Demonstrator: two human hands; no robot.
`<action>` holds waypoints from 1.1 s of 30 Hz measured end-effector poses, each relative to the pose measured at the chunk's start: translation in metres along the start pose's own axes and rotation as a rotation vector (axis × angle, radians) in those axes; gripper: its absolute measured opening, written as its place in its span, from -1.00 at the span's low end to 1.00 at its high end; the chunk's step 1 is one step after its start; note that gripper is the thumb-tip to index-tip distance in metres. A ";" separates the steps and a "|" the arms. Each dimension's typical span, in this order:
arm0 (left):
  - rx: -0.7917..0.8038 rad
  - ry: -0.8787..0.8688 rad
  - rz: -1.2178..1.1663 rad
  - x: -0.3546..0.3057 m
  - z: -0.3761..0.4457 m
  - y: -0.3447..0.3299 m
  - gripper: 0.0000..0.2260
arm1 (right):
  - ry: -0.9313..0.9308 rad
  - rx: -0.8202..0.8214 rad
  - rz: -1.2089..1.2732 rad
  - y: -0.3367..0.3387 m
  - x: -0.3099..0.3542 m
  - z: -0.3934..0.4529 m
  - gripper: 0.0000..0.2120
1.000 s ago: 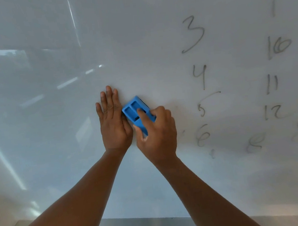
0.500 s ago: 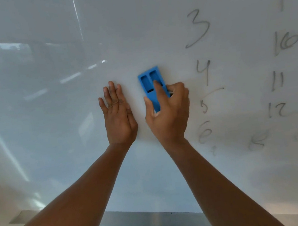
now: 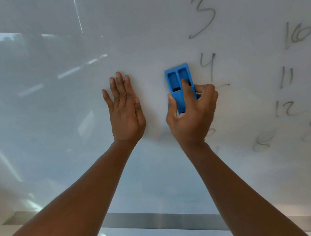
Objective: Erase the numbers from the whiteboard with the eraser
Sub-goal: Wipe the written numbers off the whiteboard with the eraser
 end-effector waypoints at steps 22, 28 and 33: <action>0.008 -0.047 0.018 0.004 -0.008 -0.010 -0.51 | 0.078 0.230 0.037 -0.015 0.010 -0.072 -0.62; 0.074 -0.068 0.029 0.020 -0.029 -0.004 -0.51 | -0.012 0.250 0.005 -0.009 -0.013 -0.116 -0.59; 0.069 -0.056 0.009 0.018 -0.032 -0.002 -0.52 | -0.169 0.021 0.022 0.007 -0.039 -0.094 -0.60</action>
Point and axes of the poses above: each hand's wrist, its own z-axis towards the middle knuckle, its own y-axis out of the back of the hand, x = y × z, the point moved 2 cm from there along z, towards the middle knuckle, and after that the axes turned 3 degrees about y, right-handed, at the moved point
